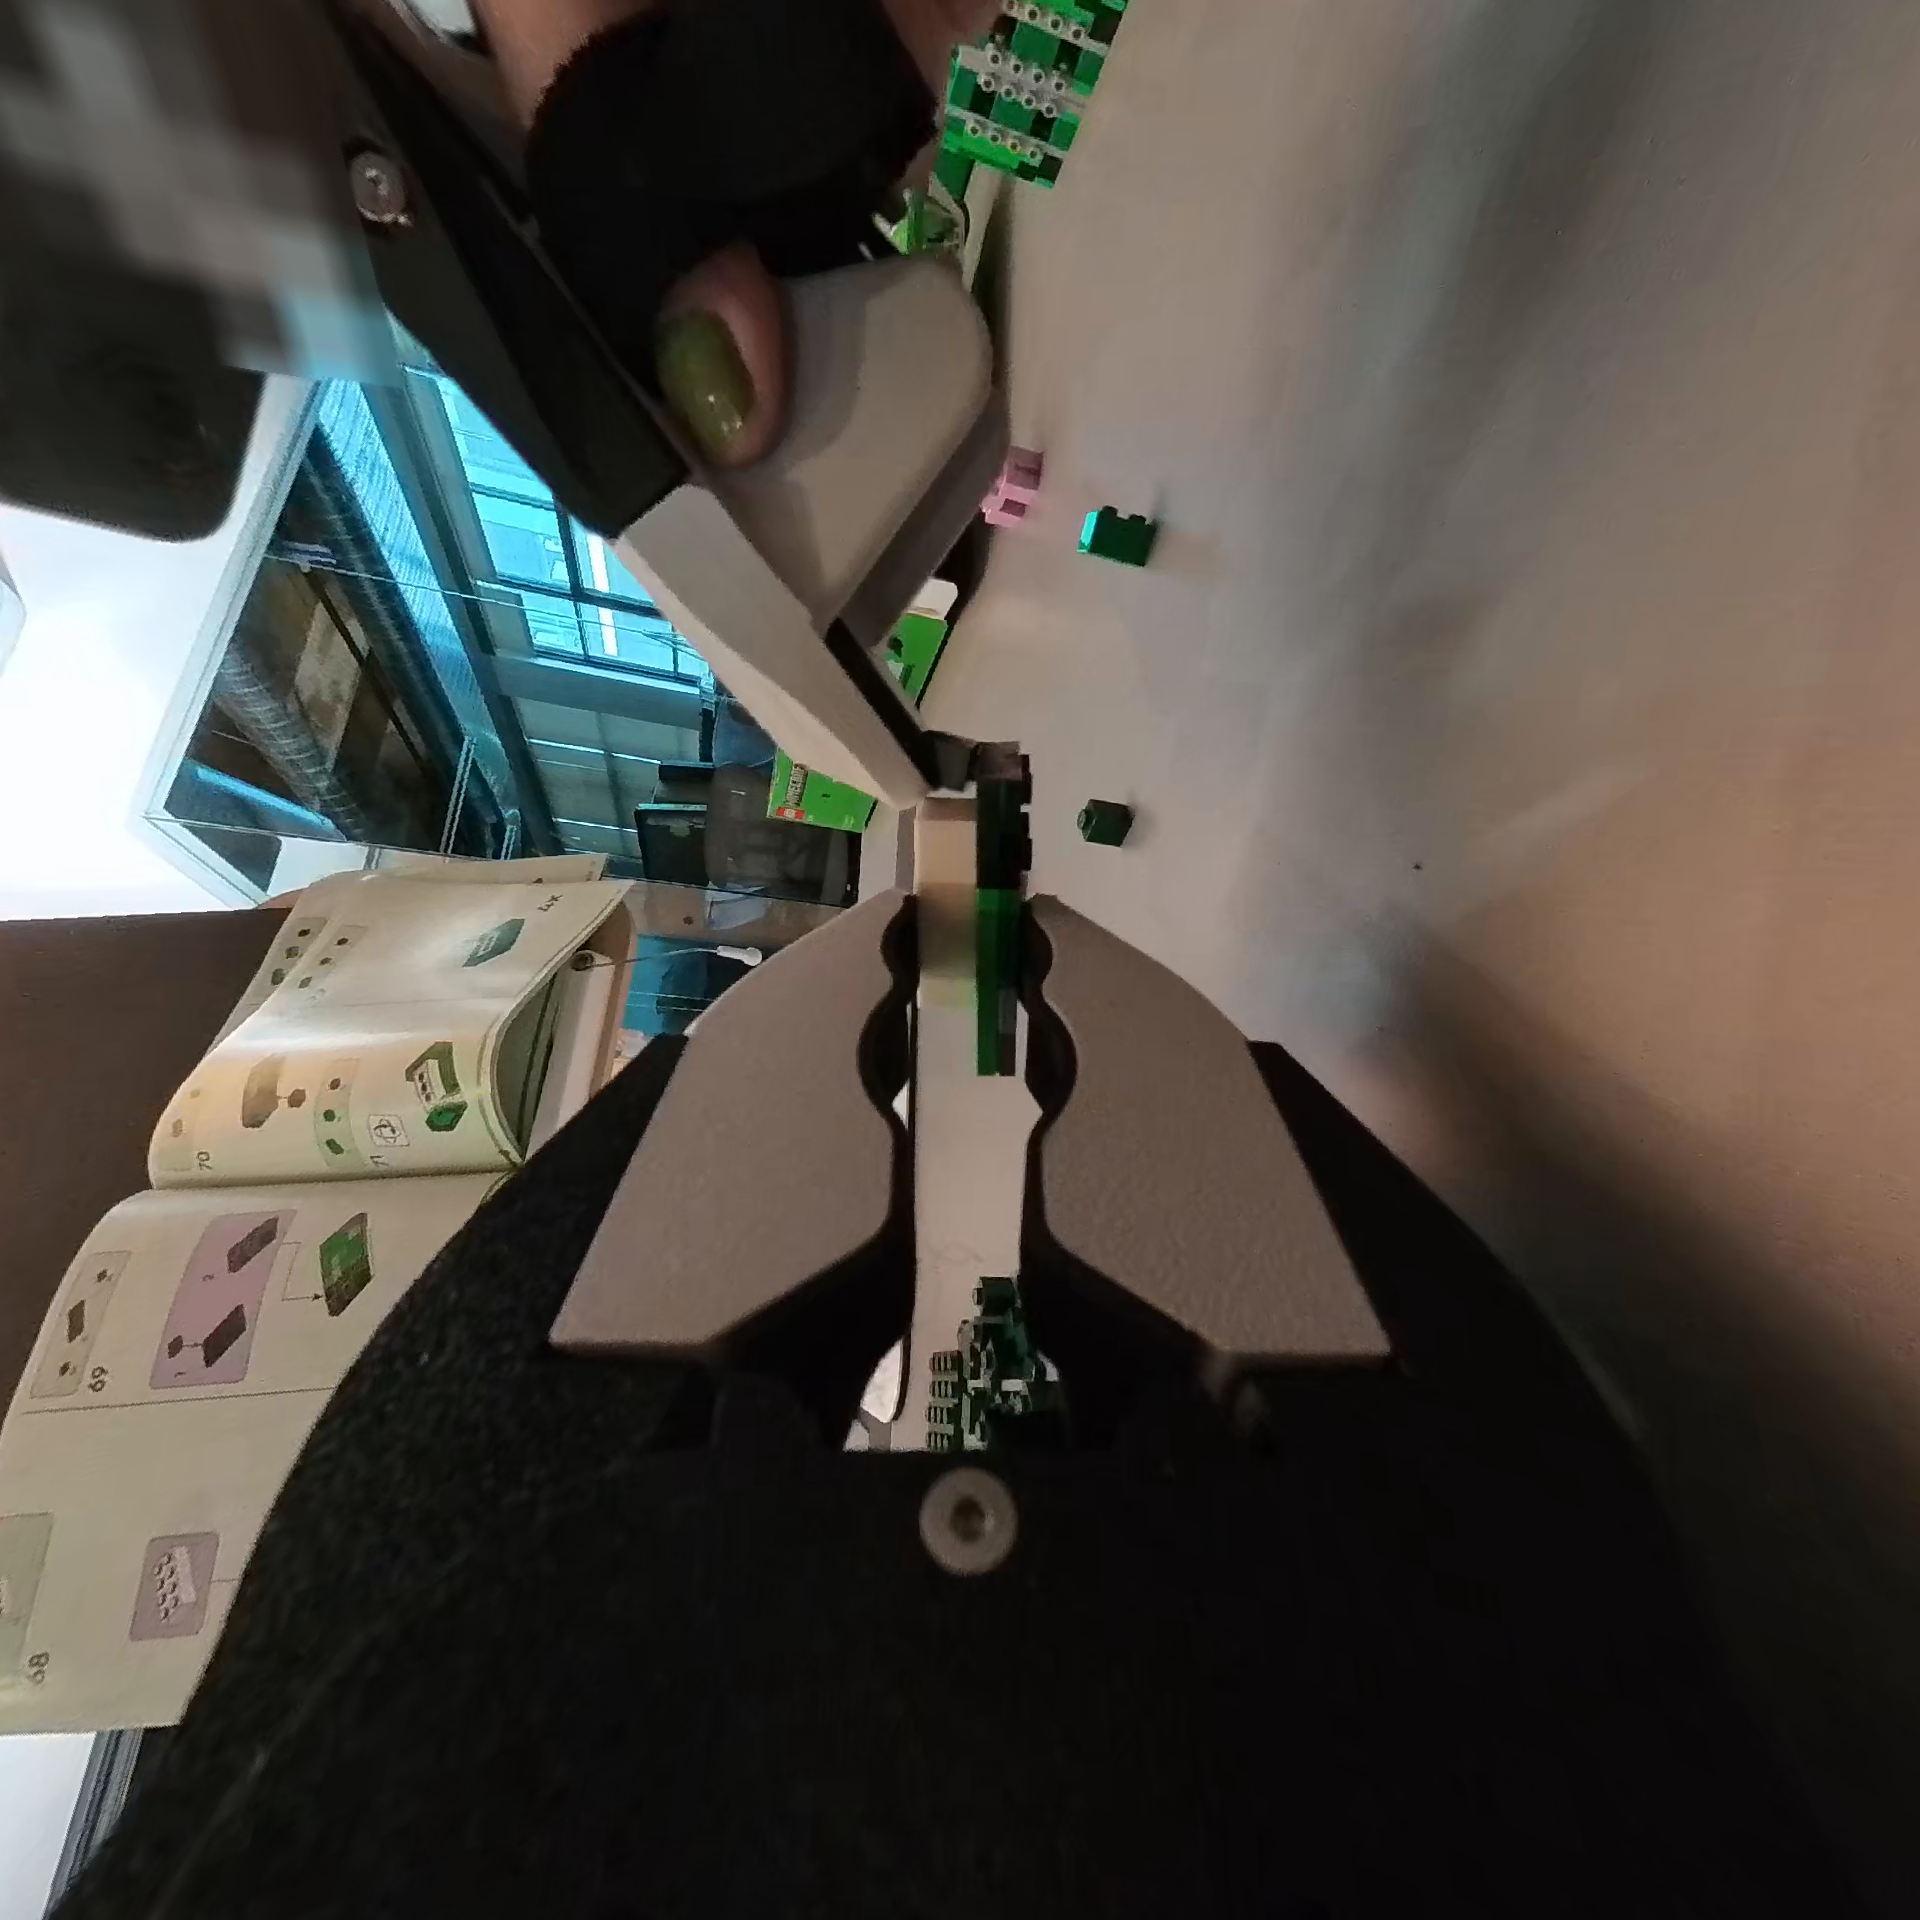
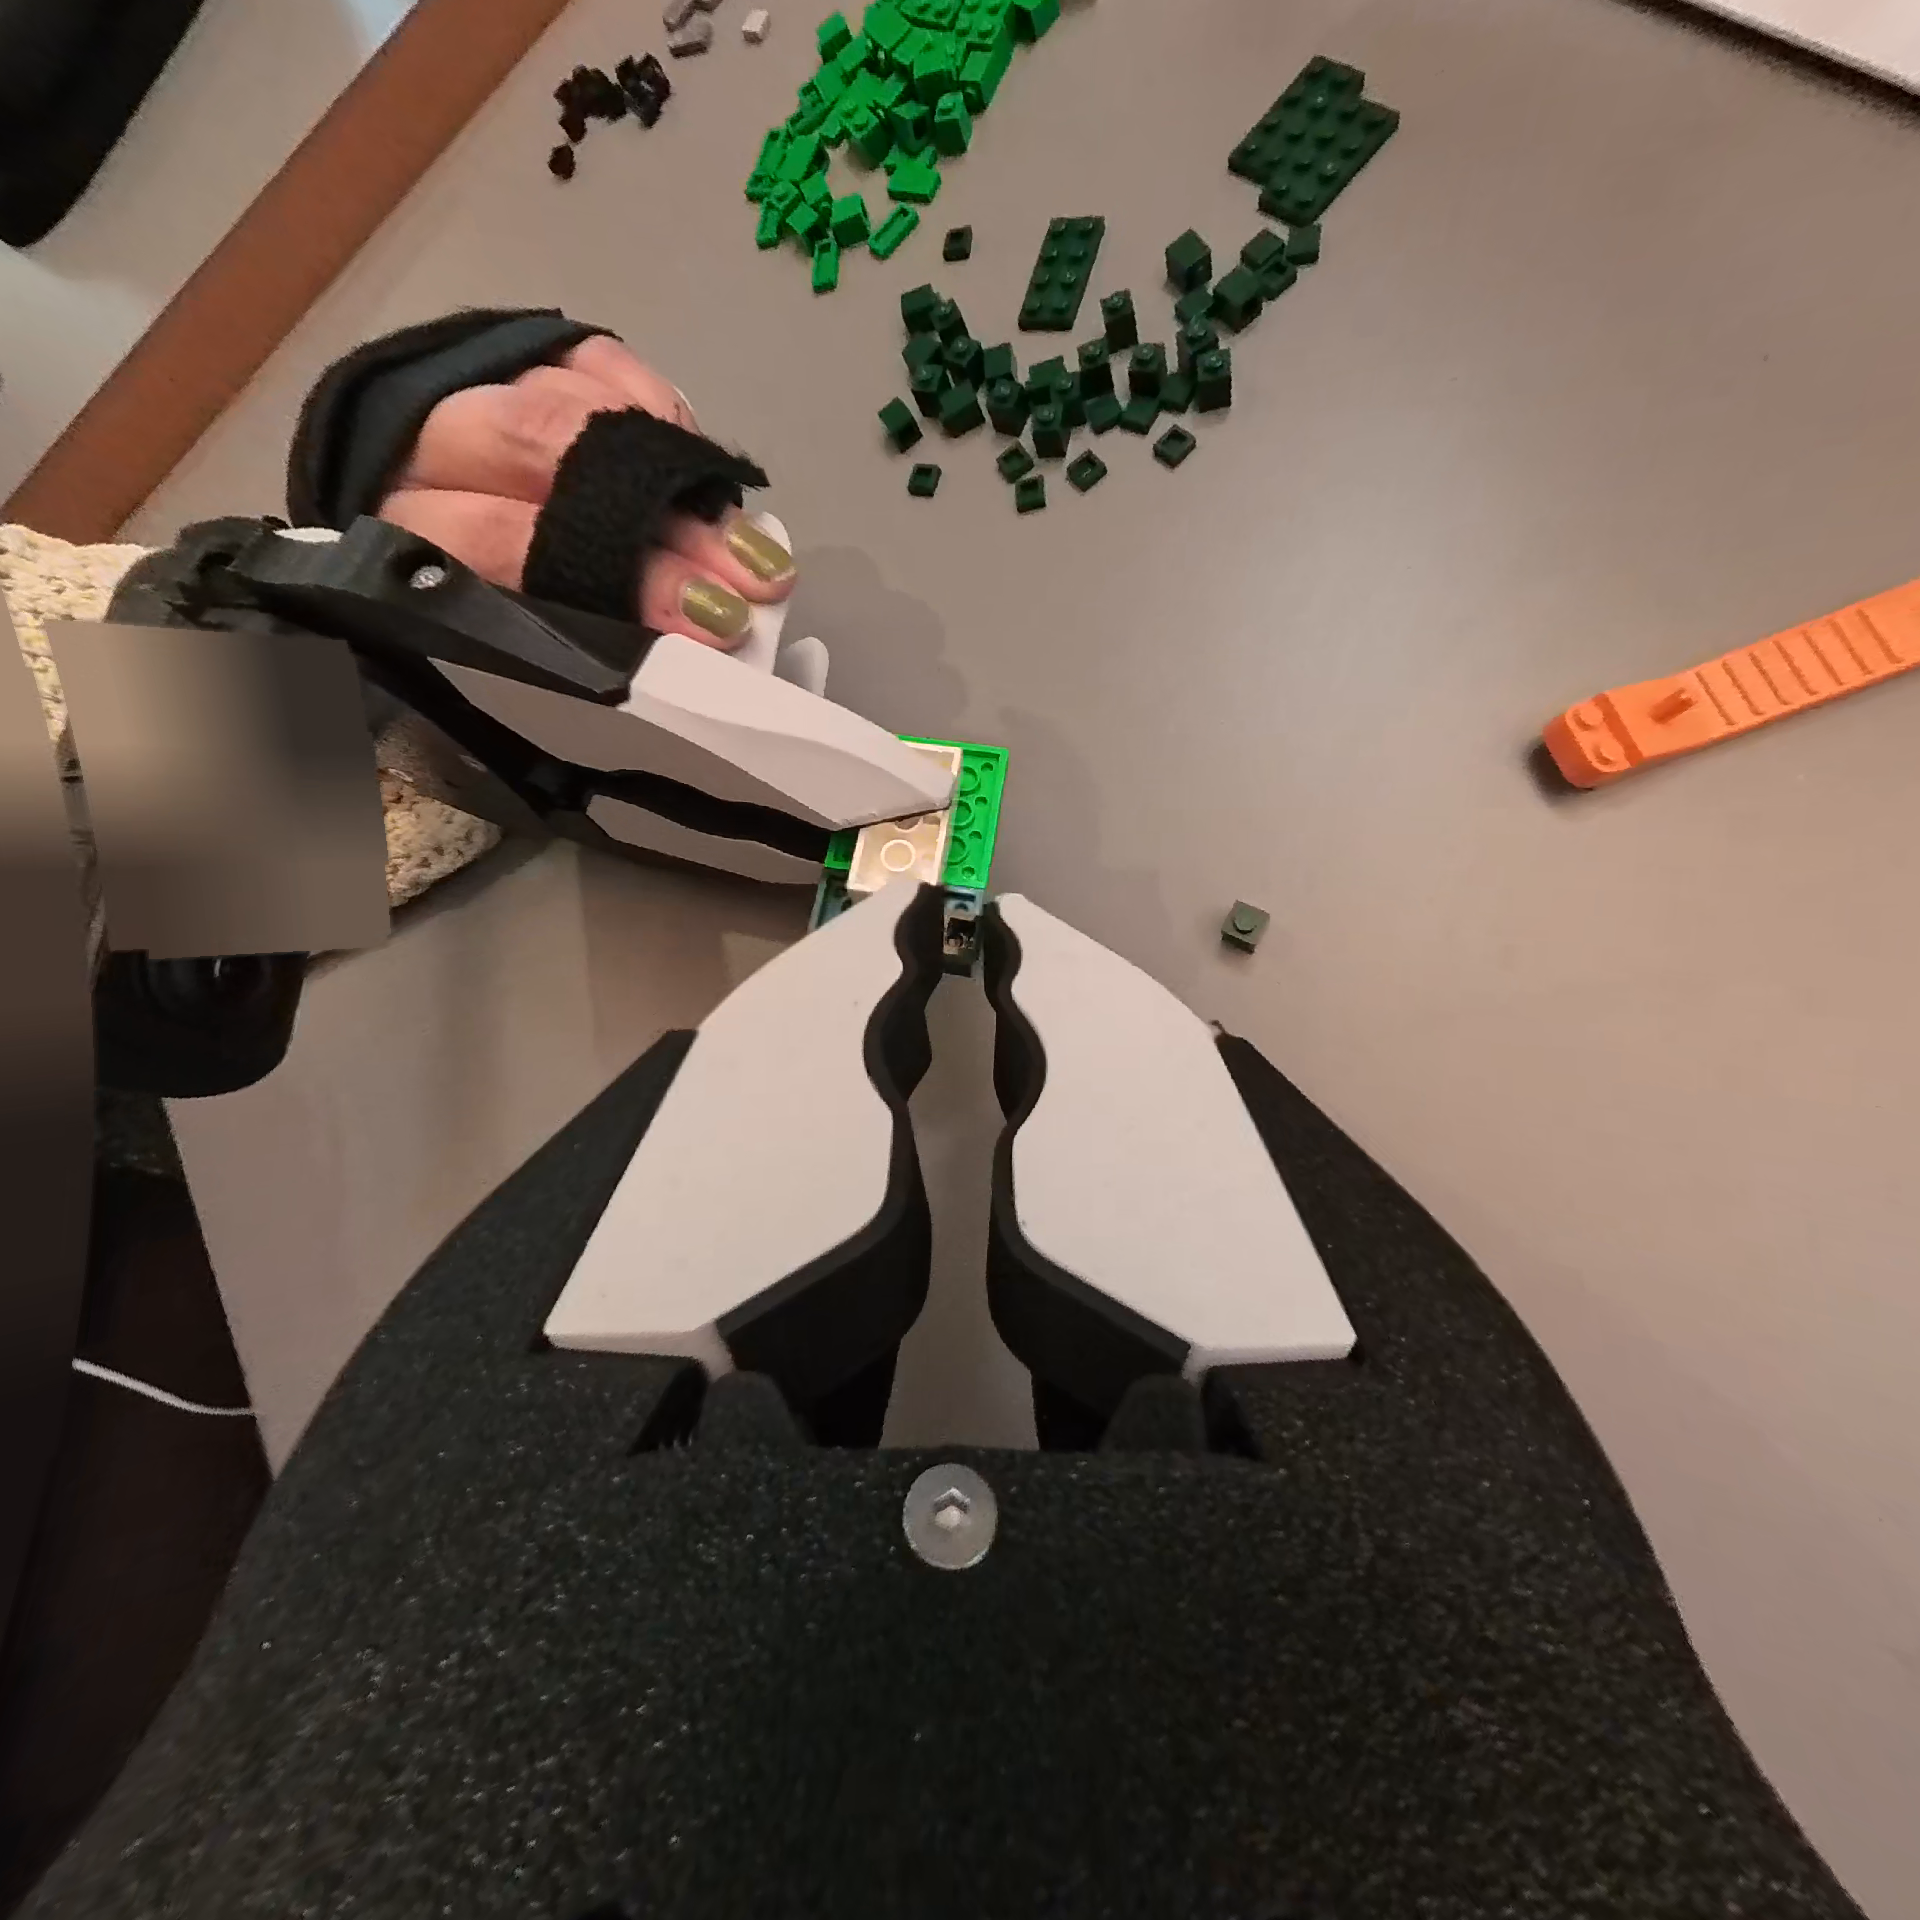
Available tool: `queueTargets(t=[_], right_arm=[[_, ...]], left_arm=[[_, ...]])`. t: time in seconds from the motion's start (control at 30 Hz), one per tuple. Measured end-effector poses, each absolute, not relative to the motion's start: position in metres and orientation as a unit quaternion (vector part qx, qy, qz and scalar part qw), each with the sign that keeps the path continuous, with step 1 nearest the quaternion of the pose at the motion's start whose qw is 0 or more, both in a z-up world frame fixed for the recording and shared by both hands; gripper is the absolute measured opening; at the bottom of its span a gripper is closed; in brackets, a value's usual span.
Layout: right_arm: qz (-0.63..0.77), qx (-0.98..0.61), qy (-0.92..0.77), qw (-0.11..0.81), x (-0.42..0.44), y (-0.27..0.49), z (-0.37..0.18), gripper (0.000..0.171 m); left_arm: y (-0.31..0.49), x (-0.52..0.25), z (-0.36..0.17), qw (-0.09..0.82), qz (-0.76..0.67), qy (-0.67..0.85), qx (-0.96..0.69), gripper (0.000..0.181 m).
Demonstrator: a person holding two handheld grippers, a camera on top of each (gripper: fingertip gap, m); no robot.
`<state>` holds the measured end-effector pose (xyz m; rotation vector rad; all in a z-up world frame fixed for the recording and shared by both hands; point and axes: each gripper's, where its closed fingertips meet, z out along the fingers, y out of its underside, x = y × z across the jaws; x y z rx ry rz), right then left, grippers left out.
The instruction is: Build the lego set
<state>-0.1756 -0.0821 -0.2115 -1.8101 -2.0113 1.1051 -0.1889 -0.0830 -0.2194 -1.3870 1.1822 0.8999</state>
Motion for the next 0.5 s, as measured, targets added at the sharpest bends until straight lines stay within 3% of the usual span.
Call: queueTargets(t=[0.5], right_arm=[[0.363, -0.630, -0.676, 0.115, -0.1790, -0.0848, -0.2036, 0.007]], left_arm=[[-0.0841, -0.1899, -0.2145, 0.572, 0.298, 0.462, -0.609, 0.017]])
